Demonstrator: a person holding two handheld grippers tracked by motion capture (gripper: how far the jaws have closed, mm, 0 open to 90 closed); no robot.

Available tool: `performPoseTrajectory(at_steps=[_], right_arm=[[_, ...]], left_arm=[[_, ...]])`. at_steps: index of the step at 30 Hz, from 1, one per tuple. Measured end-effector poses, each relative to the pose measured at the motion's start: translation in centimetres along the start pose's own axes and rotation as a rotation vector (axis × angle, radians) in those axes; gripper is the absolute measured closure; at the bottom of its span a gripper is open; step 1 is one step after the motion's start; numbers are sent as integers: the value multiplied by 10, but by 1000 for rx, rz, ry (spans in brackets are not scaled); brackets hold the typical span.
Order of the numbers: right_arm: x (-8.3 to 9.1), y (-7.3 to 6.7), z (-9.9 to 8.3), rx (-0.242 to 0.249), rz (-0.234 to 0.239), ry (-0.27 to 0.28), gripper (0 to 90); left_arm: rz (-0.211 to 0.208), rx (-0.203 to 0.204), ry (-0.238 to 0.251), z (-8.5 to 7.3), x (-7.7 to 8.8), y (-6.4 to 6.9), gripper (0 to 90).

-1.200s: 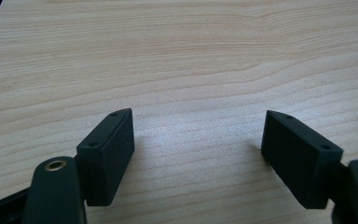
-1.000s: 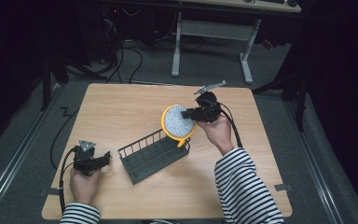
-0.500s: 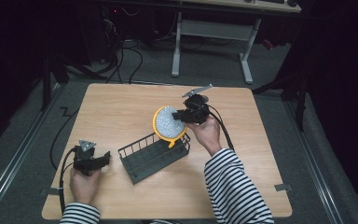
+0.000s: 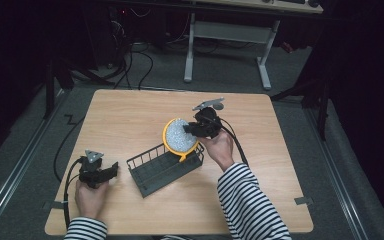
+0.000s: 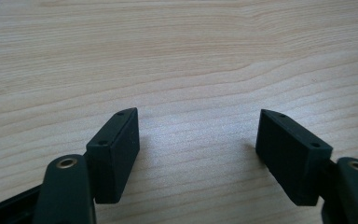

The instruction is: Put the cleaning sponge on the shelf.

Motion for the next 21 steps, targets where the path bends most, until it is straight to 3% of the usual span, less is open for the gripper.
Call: performPoseTrajectory(at_steps=[21], right_arm=[[0,-7,-14,63,21,-6,764]], left_arm=[[-2,-5,-3,0,0,1,291]])
Point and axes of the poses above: each handheld gripper's, and its own axes: x roughly backward along the jaws, z roughly out of its top, y roughly to its right, the point moved 7 cm from there along -x, roughly forward along the jaws, and after that the axes turned 5 degrees about -z, right-handed, at the moved point
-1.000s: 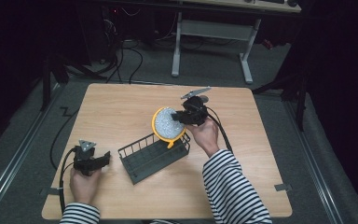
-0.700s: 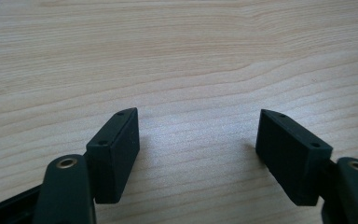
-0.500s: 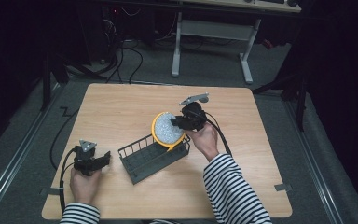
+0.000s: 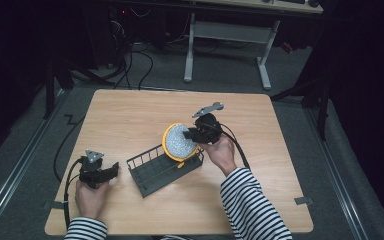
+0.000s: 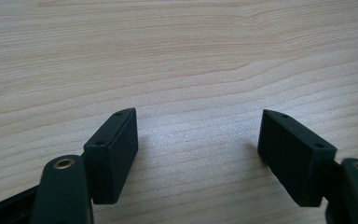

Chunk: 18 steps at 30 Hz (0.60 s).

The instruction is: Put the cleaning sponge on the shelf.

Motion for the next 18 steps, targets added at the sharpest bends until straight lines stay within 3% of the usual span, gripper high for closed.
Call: performPoseTrajectory(at_steps=[8,18], right_arm=[[1,-2,-3,12,12,-12,760],[2,-6,-5,60,-20,-11,758]], left_arm=[[-4,-5,-3,0,0,0,278],[-2,-4,-5,0,0,0,269]])
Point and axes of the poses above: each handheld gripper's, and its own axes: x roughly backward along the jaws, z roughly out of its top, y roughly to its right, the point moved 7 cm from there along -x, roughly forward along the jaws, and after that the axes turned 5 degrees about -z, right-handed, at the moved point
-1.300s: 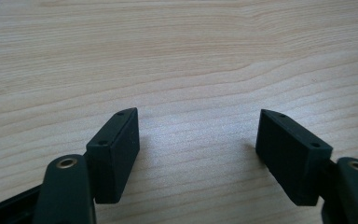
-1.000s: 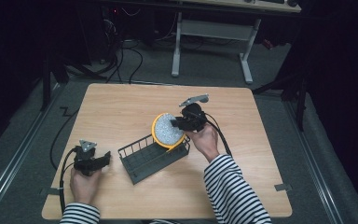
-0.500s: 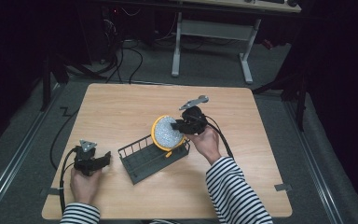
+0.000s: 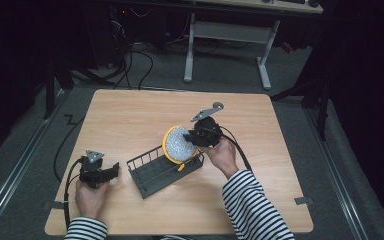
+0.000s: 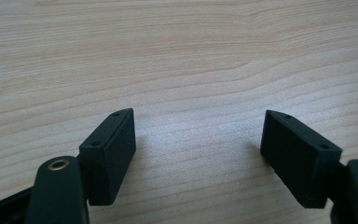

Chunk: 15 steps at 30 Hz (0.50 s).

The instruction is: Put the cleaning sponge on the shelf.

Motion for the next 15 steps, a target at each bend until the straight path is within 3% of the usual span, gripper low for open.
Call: performPoseTrajectory(at_steps=[11,13,15], right_arm=[[0,-2,-3,-6,16,-29,746],[-5,-4,-8,26,3,-78,768],[-6,-3,-12,37,-5,-65,776]], left_arm=[[2,5,0,0,0,0,263],[2,5,1,0,0,0,262],[2,6,0,0,0,0,263]])
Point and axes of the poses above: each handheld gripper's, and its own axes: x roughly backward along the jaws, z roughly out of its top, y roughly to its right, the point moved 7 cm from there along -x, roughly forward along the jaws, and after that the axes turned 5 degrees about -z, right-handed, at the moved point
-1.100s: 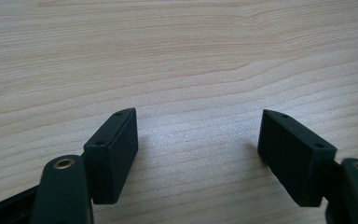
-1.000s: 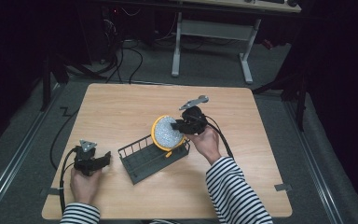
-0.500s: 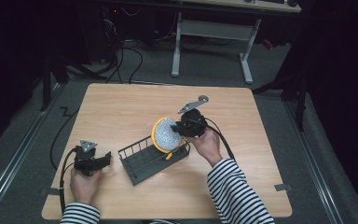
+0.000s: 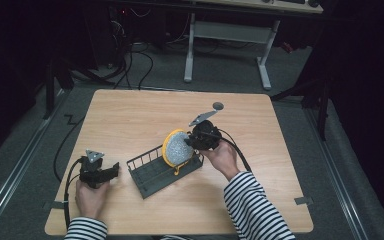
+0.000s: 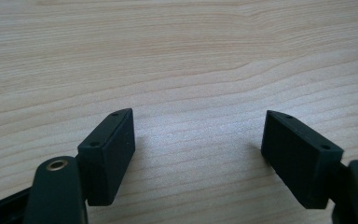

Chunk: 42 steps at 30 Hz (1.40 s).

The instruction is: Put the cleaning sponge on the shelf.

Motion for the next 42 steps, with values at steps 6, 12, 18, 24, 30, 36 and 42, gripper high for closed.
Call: performPoseTrajectory(at_steps=[6,12,18,24,30,36,42], right_arm=[[1,3,-7,-35,26,-6,796],[5,4,-10,-68,61,15,686],[17,7,-5,-76,47,79,560],[31,18,-5,-117,21,119,500],[46,33,-16,-179,-19,171,534],[55,46,-34,-217,-44,173,536],[63,58,-55,-249,-72,170,539]], left_arm=[[1,0,0,0,0,0,262],[0,1,0,0,0,0,263],[0,1,0,0,0,0,263],[-1,2,1,0,0,0,266],[0,2,2,0,0,0,266],[-1,2,2,0,0,0,266],[0,2,2,0,0,0,266]])
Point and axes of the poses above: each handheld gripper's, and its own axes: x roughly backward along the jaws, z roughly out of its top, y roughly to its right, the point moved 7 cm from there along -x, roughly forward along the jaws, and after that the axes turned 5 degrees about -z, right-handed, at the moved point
